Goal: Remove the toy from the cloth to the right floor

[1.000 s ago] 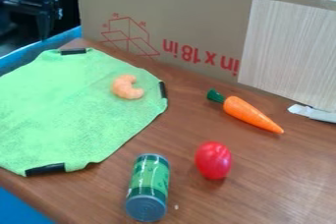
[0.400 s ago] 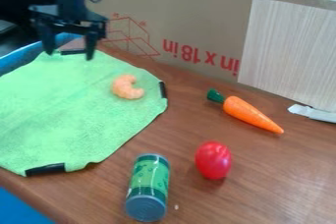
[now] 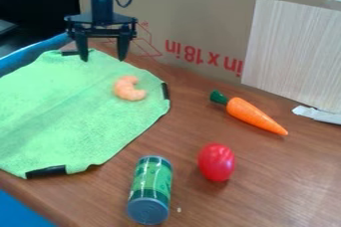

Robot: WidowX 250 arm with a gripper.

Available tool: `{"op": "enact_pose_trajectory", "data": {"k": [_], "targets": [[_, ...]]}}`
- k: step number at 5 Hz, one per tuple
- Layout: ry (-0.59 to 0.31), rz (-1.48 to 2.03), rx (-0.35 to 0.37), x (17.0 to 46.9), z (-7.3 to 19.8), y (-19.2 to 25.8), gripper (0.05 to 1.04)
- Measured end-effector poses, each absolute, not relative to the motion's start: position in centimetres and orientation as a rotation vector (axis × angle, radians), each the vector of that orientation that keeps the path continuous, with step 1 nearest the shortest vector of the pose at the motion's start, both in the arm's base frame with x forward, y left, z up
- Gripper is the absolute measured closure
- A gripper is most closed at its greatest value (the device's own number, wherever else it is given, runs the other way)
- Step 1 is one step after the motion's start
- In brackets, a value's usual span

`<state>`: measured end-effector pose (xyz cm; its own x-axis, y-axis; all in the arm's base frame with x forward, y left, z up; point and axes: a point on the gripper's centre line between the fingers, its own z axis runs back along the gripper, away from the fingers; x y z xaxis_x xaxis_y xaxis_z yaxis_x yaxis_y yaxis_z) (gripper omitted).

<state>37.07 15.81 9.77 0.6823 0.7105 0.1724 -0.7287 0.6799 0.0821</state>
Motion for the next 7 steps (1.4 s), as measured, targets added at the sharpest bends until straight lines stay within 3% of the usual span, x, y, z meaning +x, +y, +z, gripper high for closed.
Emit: {"op": "enact_pose_trajectory", "data": {"k": [2,4,6,7], "targets": [[-0.077,0.827,0.157,39.0,7.8,15.3,0.082],[-0.064,0.757,0.176,38.4,5.1,13.9,0.082],[-0.096,0.754,0.203,38.5,4.3,13.8,0.082],[-0.115,0.756,0.218,38.6,4.2,14.0,0.133]]}}
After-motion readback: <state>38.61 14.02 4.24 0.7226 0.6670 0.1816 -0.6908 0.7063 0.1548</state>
